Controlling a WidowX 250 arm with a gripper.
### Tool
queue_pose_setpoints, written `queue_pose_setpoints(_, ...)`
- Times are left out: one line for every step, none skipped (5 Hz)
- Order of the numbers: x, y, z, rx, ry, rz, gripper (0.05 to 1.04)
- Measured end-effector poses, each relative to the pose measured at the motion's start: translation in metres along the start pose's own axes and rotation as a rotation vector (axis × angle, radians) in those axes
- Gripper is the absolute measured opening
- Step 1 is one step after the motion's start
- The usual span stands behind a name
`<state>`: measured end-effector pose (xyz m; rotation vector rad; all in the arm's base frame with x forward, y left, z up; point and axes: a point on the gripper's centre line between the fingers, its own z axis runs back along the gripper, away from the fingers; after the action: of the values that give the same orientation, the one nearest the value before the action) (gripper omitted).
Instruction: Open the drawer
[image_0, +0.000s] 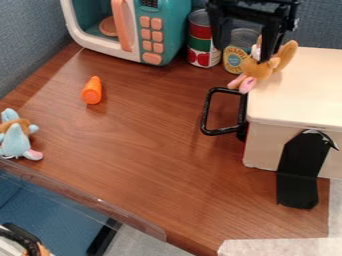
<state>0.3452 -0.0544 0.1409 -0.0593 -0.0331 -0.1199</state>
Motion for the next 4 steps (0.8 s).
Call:
queue_pose_setpoints(-0.006, 0.023, -0.01, -0.002, 0.011, 0.073, 1.001)
queue_pose_setpoints(-0.008, 0.041, -0.031, 0.01, 0.009, 0.099, 1.001)
queue_pose_setpoints(-0.013, 0.058, -0.059, 0.007, 0.011, 0.109, 1.0)
queue_pose_setpoints(-0.021, 0.069, -0.075, -0.008, -0.011, 0.145, 1.001)
